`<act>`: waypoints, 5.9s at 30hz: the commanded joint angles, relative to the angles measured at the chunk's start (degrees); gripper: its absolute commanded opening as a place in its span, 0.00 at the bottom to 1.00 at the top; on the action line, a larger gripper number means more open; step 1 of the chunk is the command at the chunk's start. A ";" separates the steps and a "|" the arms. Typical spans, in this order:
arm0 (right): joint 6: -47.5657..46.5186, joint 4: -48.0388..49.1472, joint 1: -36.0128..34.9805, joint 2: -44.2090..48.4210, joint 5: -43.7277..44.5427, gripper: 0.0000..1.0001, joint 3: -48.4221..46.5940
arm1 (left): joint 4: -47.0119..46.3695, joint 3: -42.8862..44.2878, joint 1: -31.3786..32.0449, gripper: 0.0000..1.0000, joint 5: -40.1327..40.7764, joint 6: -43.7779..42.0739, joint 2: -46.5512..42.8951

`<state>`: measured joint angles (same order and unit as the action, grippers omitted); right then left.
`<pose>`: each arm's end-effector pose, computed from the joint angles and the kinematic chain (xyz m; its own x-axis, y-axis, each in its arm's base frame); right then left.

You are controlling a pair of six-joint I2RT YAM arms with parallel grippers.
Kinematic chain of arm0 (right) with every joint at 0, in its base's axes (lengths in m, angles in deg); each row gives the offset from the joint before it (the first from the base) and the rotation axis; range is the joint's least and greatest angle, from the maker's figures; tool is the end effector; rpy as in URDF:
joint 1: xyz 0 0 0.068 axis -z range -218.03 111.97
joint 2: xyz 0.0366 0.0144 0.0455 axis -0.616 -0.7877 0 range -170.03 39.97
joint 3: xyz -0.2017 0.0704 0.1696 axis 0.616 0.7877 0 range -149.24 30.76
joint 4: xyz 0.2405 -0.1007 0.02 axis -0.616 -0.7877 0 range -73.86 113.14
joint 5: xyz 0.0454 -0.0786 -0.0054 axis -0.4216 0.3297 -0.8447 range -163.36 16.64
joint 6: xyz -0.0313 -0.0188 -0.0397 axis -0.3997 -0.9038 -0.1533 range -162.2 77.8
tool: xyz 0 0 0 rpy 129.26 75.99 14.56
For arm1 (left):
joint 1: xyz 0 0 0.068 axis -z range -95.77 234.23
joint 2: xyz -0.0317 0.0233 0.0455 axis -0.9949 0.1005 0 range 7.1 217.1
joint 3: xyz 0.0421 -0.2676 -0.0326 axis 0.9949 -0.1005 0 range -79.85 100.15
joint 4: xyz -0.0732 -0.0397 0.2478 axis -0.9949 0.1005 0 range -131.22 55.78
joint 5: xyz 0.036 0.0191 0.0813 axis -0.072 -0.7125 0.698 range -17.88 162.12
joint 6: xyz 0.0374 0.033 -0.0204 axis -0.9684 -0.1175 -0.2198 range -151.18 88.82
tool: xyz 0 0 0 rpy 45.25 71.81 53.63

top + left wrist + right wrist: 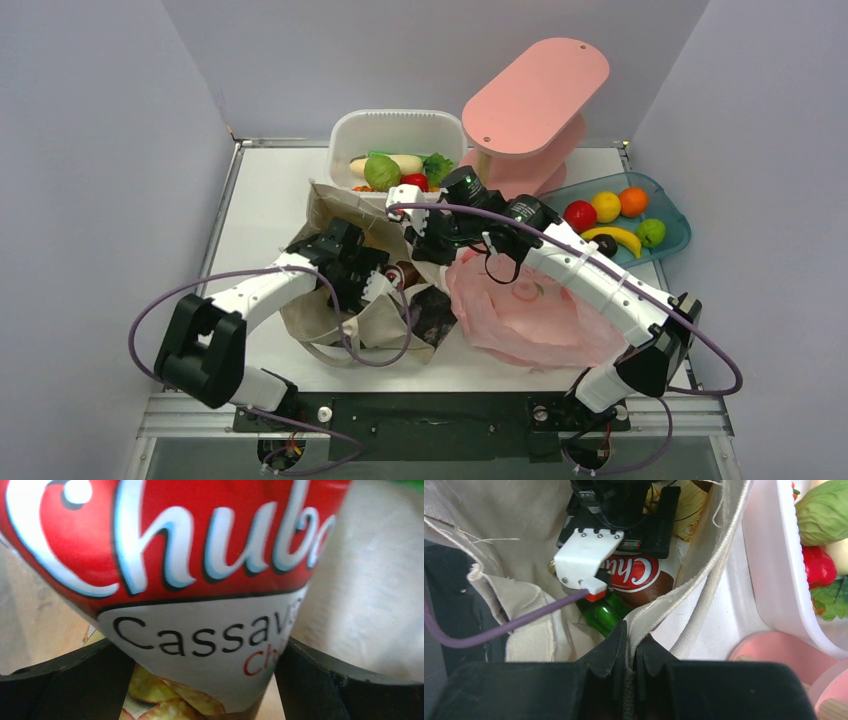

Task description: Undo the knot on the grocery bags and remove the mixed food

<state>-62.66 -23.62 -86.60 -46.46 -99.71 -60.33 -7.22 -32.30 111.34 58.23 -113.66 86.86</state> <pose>0.2009 0.2515 0.3856 -0.1046 -0.5920 -0.7991 -0.9887 0.1483 0.0195 0.2242 -0.1243 0.1942 0.4174 0.8675 -0.2706 0.8767 -0.3060 0.3711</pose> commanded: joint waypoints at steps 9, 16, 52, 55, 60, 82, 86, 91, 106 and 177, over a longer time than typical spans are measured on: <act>-0.49 3.47 0.84 0.08 0.63 0.00 -3.34 | 1.29 3.97 -1.28 0.97 6.92 6.53 13.43; -0.62 3.46 1.03 0.50 0.82 0.00 -2.90 | -4.93 2.21 -0.86 0.50 9.17 11.70 12.85; 23.40 14.86 9.44 5.80 -6.03 0.74 -11.18 | 2.92 29.50 -10.50 0.00 -20.84 47.79 -19.34; 27.35 17.94 9.71 7.55 -9.13 0.81 -10.29 | 1.37 31.84 -10.46 0.00 -19.65 50.50 -18.13; 31.36 18.80 6.44 6.46 -7.21 0.86 -12.35 | 1.32 36.57 -8.59 0.00 -19.67 52.09 -15.74; 33.90 14.91 1.25 2.76 13.04 0.90 -13.46 | -3.85 43.11 2.65 0.00 -8.04 49.86 -15.59; 35.59 15.76 0.84 2.55 5.52 0.90 -12.96 | -4.52 44.90 3.04 0.00 -8.69 49.99 -14.99; 36.18 17.98 0.73 2.02 -0.33 0.33 -13.71 | -4.56 47.05 4.00 0.00 -9.20 50.59 -13.96; 45.26 27.34 17.16 7.47 -9.63 0.00 -14.38 | -4.22 45.80 3.58 0.97 1.04 62.19 -16.39; 89.70 64.08 71.04 3.35 -13.21 0.00 22.03 | -3.20 45.36 3.07 0.97 -2.23 57.55 -10.55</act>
<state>25.75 33.82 -13.49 -38.57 -111.38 -34.32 -10.85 13.16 114.27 56.31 -52.44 76.83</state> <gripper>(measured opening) 0.207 0.973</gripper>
